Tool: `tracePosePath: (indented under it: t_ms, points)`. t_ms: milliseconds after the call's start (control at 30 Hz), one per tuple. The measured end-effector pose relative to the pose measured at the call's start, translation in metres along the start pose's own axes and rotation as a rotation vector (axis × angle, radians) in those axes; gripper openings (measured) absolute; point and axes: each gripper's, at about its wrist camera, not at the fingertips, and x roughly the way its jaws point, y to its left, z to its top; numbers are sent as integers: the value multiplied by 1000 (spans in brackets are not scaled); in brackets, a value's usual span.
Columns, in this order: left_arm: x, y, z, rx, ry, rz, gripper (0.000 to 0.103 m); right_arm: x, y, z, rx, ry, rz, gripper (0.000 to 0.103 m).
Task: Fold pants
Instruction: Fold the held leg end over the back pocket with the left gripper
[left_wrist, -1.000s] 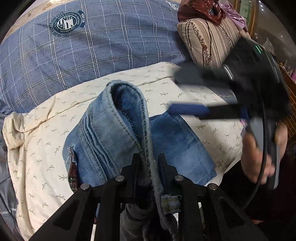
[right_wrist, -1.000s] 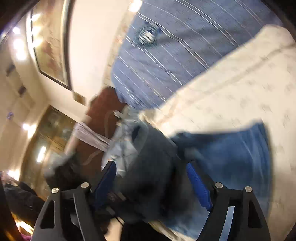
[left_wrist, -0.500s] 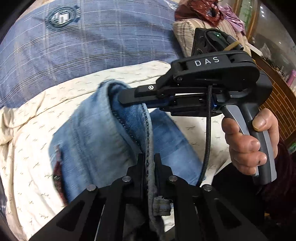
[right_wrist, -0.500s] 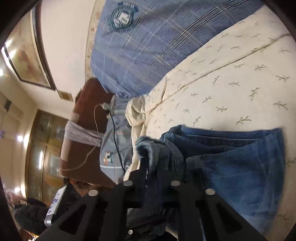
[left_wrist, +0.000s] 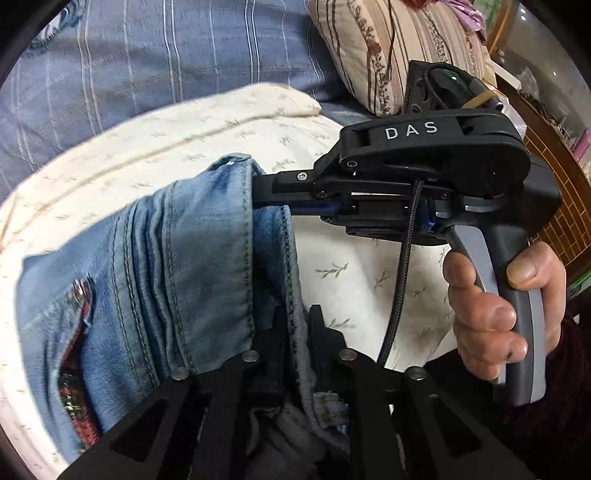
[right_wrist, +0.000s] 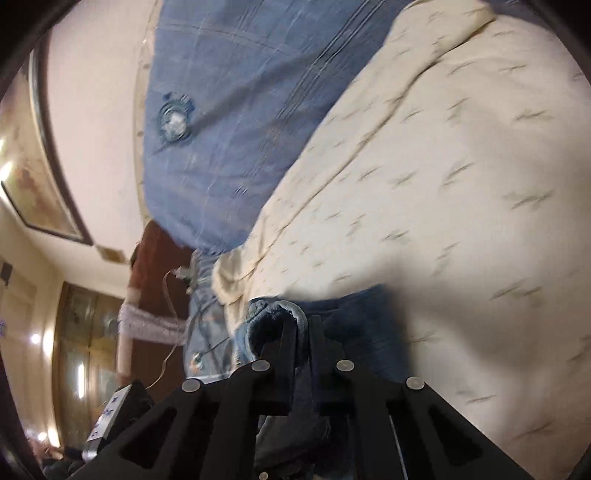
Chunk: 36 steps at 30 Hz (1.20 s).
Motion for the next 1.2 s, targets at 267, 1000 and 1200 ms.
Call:
tracePosePath:
  t_ms: [267, 1000, 1200]
  points:
    - [-30, -4, -20, -21, -29, -6, 30, 12, -36, 11, 92, 148, 7, 45]
    - [-124, 63, -111, -94, -208, 288, 81, -14, 64, -45, -268, -78, 258, 59]
    - [-89, 48, -112, -10, -135, 261, 81, 40, 60, -60, -232, 13, 84, 59]
